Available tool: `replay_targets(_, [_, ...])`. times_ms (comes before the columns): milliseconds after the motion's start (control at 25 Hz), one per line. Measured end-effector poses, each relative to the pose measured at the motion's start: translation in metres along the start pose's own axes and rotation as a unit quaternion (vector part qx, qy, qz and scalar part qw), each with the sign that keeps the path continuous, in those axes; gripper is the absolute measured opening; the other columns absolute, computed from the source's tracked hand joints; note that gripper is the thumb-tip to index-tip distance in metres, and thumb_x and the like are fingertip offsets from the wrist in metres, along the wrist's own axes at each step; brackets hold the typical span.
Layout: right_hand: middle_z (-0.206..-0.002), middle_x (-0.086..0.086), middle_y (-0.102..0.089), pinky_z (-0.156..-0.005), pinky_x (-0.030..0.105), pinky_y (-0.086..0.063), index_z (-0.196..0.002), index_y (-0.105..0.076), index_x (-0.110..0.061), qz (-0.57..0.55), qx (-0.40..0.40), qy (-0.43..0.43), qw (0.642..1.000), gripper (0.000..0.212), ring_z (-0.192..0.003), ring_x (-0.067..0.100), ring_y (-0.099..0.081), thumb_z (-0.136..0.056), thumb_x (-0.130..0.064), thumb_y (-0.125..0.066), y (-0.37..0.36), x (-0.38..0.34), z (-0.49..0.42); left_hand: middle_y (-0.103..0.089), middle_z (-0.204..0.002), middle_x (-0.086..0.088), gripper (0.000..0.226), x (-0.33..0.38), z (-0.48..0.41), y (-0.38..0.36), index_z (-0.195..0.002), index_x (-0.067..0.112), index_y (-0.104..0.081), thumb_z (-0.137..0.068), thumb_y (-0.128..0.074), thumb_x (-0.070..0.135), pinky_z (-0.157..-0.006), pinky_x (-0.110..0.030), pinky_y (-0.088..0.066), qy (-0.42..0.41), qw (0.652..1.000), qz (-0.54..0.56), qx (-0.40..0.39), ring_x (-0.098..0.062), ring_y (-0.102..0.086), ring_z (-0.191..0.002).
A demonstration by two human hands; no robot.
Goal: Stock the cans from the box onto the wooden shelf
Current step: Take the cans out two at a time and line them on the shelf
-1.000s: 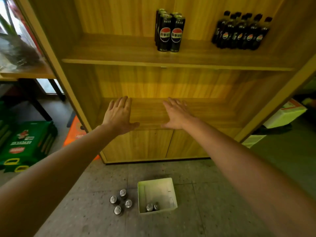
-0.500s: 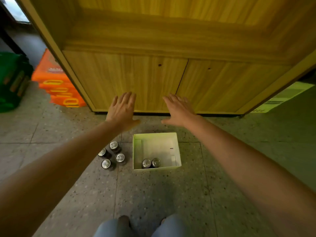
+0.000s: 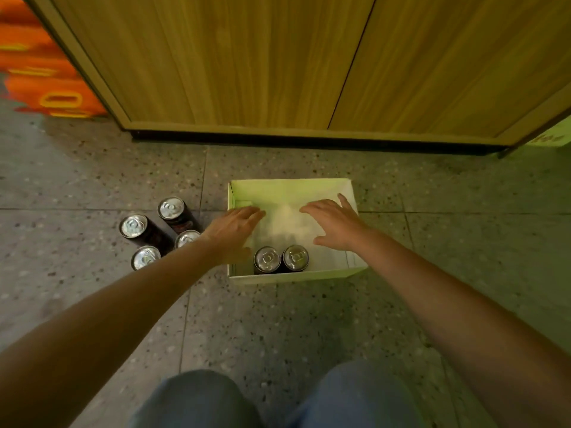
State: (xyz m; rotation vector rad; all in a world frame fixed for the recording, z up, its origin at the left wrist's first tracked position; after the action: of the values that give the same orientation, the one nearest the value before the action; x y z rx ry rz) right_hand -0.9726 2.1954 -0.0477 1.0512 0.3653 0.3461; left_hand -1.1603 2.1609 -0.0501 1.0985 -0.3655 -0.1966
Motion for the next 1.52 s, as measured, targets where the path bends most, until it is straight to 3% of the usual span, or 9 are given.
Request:
replay_targets(120, [-0.146,0.000,-0.038,-0.115,0.044,-0.014,-0.137,-0.034,-0.024,-0.051,-0.013,0.024,0.998,0.070,-0.135,0.021,-0.031,-0.076,-0.022,-0.068,-0.045,0.010,-0.007,-0.038,-0.147,-0.008,0.072,0.001,-0.012,-0.035,-0.143,0.018,-0.025,-0.083,-0.064,0.025,-0.103,-0.037,-0.039,-0.025,0.999,0.029,-0.021,-0.027,-0.045,-0.128])
replay_targets(280, [-0.137,0.006,-0.047,-0.104,0.040,-0.036,-0.136,-0.036,-0.025,-0.144,-0.014,0.036,0.989,0.077,-0.126,0.024,-0.041,-0.070,-0.026,-0.075,-0.081,0.008,-0.010,-0.055,-0.133,-0.009,0.068,0.006,-0.020,-0.053,-0.137,0.018,-0.036,-0.080,-0.066,0.037,-0.104,-0.035,-0.035,-0.047,0.997,0.043,-0.042,-0.026,-0.049,-0.123])
replay_targets(600, [-0.132,0.003,-0.051,-0.093,0.025,-0.037,-0.130,-0.041,-0.016,-0.366,-0.013,0.028,0.930,0.065,-0.116,0.012,-0.046,-0.074,-0.012,-0.073,-0.095,0.012,-0.023,-0.052,-0.131,-0.016,0.062,-0.008,-0.033,-0.068,-0.134,0.009,-0.034,-0.081,-0.067,0.013,-0.093,-0.029,-0.039,0.023,0.963,0.266,-0.042,-0.028,-0.050,-0.120])
replay_targets(840, [-0.128,0.002,-0.050,-0.101,0.036,-0.041,-0.128,-0.037,-0.018,-0.451,0.016,-0.035,0.892,0.081,-0.117,0.017,-0.048,-0.061,-0.020,-0.083,-0.106,0.005,-0.038,-0.055,-0.126,-0.011,0.078,-0.001,-0.046,-0.087,-0.132,0.015,-0.033,-0.068,-0.077,0.008,-0.092,-0.032,-0.045,0.099,0.913,0.394,0.031,-0.026,-0.052,-0.119])
replay_targets(960, [-0.113,0.001,-0.059,-0.095,0.032,-0.045,-0.118,-0.049,-0.014,-0.487,0.018,-0.054,0.872,0.067,-0.106,0.017,-0.055,-0.061,-0.015,-0.083,-0.103,0.007,-0.041,-0.055,-0.127,-0.008,0.086,-0.008,-0.050,-0.091,-0.135,0.017,-0.035,-0.063,-0.080,0.007,-0.100,-0.040,-0.042,0.166,0.857,0.485,0.057,-0.024,-0.050,-0.120])
replay_targets(1160, [-0.104,0.000,-0.065,-0.085,0.027,-0.046,-0.111,-0.059,-0.012,-0.538,0.031,-0.080,0.839,0.056,-0.098,0.014,-0.060,-0.060,-0.010,-0.083,-0.096,0.010,-0.039,-0.063,-0.116,-0.008,0.058,0.002,-0.050,-0.085,-0.120,0.009,-0.055,-0.067,-0.076,-0.001,-0.089,-0.027,-0.041,0.148,0.800,0.581,0.030,-0.013,-0.054,-0.103])
replay_targets(1320, [-0.100,-0.002,-0.065,-0.081,0.021,-0.048,-0.110,-0.061,-0.011,-0.539,0.053,-0.070,0.837,0.055,-0.092,0.010,-0.061,-0.060,-0.009,-0.083,-0.030,0.010,-0.020,-0.063,-0.101,0.007,0.058,0.007,-0.036,-0.030,-0.118,0.013,-0.055,-0.066,-0.077,0.001,-0.084,-0.019,-0.044,0.107,0.788,0.599,0.099,-0.010,-0.057,-0.099])
replay_targets(1400, [-0.096,-0.005,-0.062,-0.073,0.014,-0.045,-0.111,-0.060,-0.011,-0.541,0.062,-0.067,0.836,0.054,-0.086,0.004,-0.058,-0.061,-0.007,-0.081,0.033,0.006,0.001,-0.063,-0.100,0.009,0.057,0.014,-0.023,0.031,-0.116,0.015,-0.057,-0.065,-0.078,0.001,-0.079,-0.015,-0.043,0.085,0.784,0.603,0.121,-0.006,-0.059,-0.096])
replay_targets(1520, [-0.101,-0.005,-0.064,-0.080,0.020,-0.046,-0.112,-0.060,-0.013,-0.529,0.065,-0.048,0.845,0.057,-0.094,0.009,-0.059,-0.060,-0.010,-0.082,0.149,-0.001,0.044,-0.065,-0.095,0.011,0.054,0.033,0.013,0.151,-0.111,0.016,-0.059,-0.064,-0.078,0.000,-0.075,-0.013,-0.047,0.058,0.777,0.610,0.147,0.002,-0.062,-0.088])
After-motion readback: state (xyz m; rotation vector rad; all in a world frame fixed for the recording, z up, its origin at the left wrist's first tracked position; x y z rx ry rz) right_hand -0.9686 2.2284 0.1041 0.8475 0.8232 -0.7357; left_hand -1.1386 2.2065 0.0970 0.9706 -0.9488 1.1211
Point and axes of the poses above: each hand's wrist, its own z-axis away from the middle knuckle, its own y-axis out of the back of the hand, x = y × z, the point moved 4 cm from there along -z, towards the middle knuckle
